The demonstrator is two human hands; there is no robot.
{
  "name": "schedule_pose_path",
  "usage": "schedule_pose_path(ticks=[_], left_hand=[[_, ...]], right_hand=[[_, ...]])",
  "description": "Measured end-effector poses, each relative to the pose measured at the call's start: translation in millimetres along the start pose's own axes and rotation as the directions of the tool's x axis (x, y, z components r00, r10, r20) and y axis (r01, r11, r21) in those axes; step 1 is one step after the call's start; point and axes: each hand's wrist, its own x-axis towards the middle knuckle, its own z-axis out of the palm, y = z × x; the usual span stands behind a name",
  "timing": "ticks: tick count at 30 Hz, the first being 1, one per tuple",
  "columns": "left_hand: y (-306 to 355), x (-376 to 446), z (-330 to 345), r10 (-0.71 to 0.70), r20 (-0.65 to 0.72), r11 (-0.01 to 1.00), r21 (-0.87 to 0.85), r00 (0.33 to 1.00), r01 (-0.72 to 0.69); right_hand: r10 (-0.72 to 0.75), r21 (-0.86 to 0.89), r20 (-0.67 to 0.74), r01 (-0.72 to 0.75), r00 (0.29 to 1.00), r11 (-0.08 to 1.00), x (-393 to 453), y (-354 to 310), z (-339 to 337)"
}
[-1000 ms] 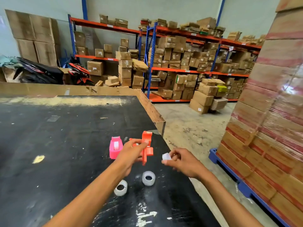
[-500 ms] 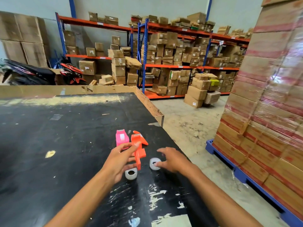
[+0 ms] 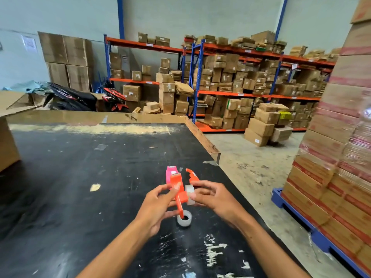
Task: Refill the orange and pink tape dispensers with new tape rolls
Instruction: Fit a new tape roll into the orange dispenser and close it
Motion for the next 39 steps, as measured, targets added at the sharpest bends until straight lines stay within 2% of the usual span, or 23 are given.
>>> schedule_pose_path(ticks=[6,14,21,27,31,33,35,37,39], left_hand=[[0,-5,6,0.01,0.041,1.0,-0.026,0.999,-0.009],[1,1,13,-0.033,0.129,0.993,-0.111,0.991,0.047],[5,11,14,0.041,0.086,0.998,-0.051,0.995,-0.037],[12,27,13,0.031,0.106,1.0,0.002,0.994,-0.031],[10,39,12,0.008,0.034,1.0,-0.01,0.999,-0.008],[11,47,9,-0.006,-0.011,1.0,-0.03,1.0,0.005],[12,54,6,-0.004,-0.056,0.999,-0.036,0.998,0.002],[14,60,4,0.003,-0.094,1.0,-0.028,0.996,-0.005],[16,65,2,0.005,-0.133,1.0,-0.011,0.991,-0.006]], right_hand=[[-0.017,-0.004,0.0,0.017,1.0,1.0,-9,-6,7],[-0.081,-0.012,-0.106,0.08,0.991,0.997,-7,-3,5],[-0.156,-0.043,-0.127,0.152,0.98,0.987,5,-4,4],[-0.165,-0.065,-0.122,0.158,0.979,0.985,26,-1,2],[-0.138,-0.086,0.005,0.138,0.99,0.987,46,-2,-14],[-0.106,-0.067,-0.06,0.102,0.993,0.993,67,2,-29],[-0.063,-0.224,-0.185,0.02,0.981,0.974,97,17,-47],[-0.03,-0.499,-0.245,-0.099,0.969,0.861,126,39,-59],[0.069,-0.647,-0.24,-0.213,0.968,0.732,148,58,-64]])
